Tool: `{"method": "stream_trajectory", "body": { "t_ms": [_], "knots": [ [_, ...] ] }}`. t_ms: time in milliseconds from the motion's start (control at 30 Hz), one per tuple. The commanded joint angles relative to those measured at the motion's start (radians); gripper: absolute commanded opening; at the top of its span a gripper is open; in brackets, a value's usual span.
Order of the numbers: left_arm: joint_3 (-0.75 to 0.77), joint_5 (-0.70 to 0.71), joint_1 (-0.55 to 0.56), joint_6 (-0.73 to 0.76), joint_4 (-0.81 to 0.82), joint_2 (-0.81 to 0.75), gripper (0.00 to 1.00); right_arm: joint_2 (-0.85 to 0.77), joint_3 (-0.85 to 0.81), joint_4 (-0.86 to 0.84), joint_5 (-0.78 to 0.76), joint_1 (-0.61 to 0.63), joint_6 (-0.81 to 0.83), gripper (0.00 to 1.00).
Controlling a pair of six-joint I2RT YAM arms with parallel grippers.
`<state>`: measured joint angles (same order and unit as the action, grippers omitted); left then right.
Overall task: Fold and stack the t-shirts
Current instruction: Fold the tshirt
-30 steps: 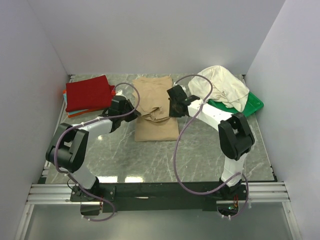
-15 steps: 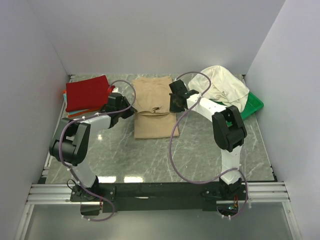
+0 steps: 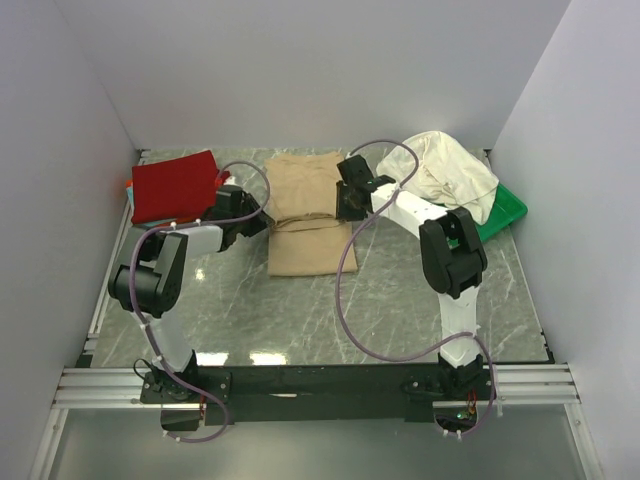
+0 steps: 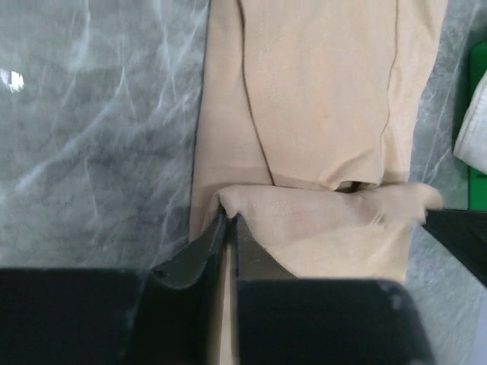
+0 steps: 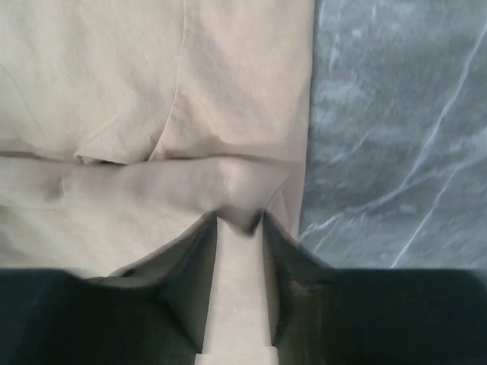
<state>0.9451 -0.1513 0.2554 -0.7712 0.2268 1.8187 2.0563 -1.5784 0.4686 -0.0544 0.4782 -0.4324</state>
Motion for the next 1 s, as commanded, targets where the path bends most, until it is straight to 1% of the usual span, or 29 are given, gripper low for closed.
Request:
{"method": "stream_trajectory", "body": {
  "t_ms": [0,33,100,167,333,433,467,567,667,900,967],
  "knots": [
    [0.050,-0.014,-0.016,0.001,0.049,-0.005,0.36,0.024,-0.080,0.010,0.019,-0.013,0.043,0.41],
    [0.041,-0.008,-0.016,-0.002,0.055,-0.016,0.50,0.025,-0.089,0.010,0.022,-0.015,0.056,0.53],
    [0.037,-0.001,-0.016,0.007,0.069,-0.039,0.71,0.024,-0.110,0.024,0.022,-0.013,0.069,0.58],
    [0.044,0.012,-0.016,0.015,0.059,-0.058,0.74,-0.001,-0.112,0.027,0.002,-0.013,0.077,0.61],
    [-0.008,0.035,-0.015,0.033,0.040,-0.120,0.75,-0.096,-0.043,-0.016,-0.004,-0.013,0.075,0.62],
    [-0.046,0.051,-0.004,0.041,0.019,-0.162,0.75,-0.157,0.021,-0.041,0.022,-0.013,0.060,0.62],
    [-0.077,0.076,0.014,0.047,0.000,-0.191,0.74,-0.194,0.073,-0.048,0.051,-0.013,0.046,0.62],
    [-0.109,0.098,0.031,0.052,-0.013,-0.223,0.74,-0.215,0.101,-0.054,0.074,-0.012,0.034,0.61],
    [-0.146,0.117,0.053,0.058,-0.035,-0.262,0.74,-0.251,0.171,-0.067,0.099,-0.010,0.015,0.60],
    [-0.249,0.148,0.094,0.036,-0.092,-0.349,0.73,-0.350,0.380,-0.093,0.056,0.017,-0.011,0.59],
    [-0.279,0.179,0.097,0.032,-0.098,-0.364,0.73,-0.374,0.422,-0.108,0.056,0.017,-0.023,0.56]
  ]
}}
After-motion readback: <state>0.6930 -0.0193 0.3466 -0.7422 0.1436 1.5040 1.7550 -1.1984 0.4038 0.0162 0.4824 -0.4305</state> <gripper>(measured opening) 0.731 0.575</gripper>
